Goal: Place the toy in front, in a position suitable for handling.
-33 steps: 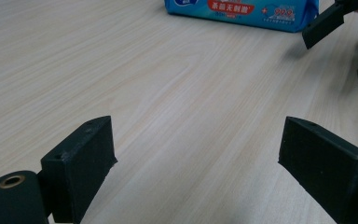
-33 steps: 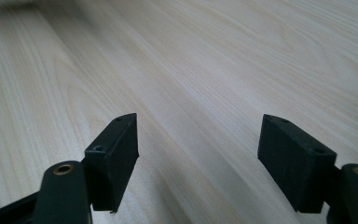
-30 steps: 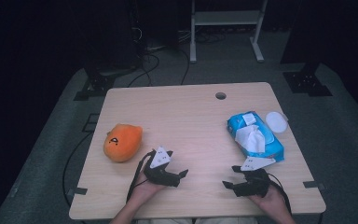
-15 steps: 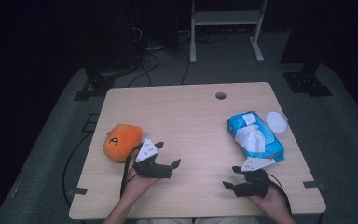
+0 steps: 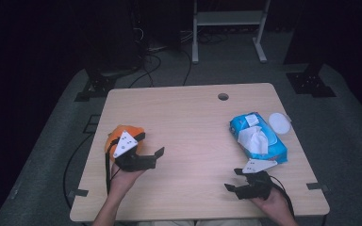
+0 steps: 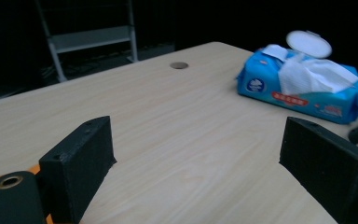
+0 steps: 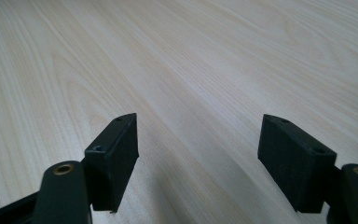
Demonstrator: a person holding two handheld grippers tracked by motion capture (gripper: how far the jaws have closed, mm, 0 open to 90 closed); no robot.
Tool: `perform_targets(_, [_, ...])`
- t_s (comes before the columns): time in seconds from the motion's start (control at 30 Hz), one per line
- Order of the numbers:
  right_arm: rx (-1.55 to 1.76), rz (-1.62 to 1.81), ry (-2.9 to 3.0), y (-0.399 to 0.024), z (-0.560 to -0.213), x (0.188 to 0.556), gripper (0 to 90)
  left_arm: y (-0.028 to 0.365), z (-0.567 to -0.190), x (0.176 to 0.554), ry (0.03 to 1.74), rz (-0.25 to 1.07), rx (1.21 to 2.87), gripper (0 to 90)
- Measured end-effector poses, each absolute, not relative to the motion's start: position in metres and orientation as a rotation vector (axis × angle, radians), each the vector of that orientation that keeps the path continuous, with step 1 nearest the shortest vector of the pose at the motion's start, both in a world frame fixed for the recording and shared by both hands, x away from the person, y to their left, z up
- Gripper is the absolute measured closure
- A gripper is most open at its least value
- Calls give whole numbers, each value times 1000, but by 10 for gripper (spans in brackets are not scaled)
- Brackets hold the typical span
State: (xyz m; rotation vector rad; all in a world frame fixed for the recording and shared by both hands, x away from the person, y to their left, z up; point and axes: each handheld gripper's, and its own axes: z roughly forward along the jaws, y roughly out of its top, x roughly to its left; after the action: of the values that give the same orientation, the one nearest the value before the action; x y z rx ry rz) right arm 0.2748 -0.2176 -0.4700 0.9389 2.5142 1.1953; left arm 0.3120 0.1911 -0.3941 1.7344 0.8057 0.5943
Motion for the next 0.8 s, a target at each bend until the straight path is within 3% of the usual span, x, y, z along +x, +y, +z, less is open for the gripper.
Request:
perform_targets(0.53, [932,1196,2525,-215,-470,275,277,255,-385,317,972,728,1605,88])
perform_targets(0.8, [923,1190,2535,-213,-470,275,277,270,-393,320,1027,764,1598,87])
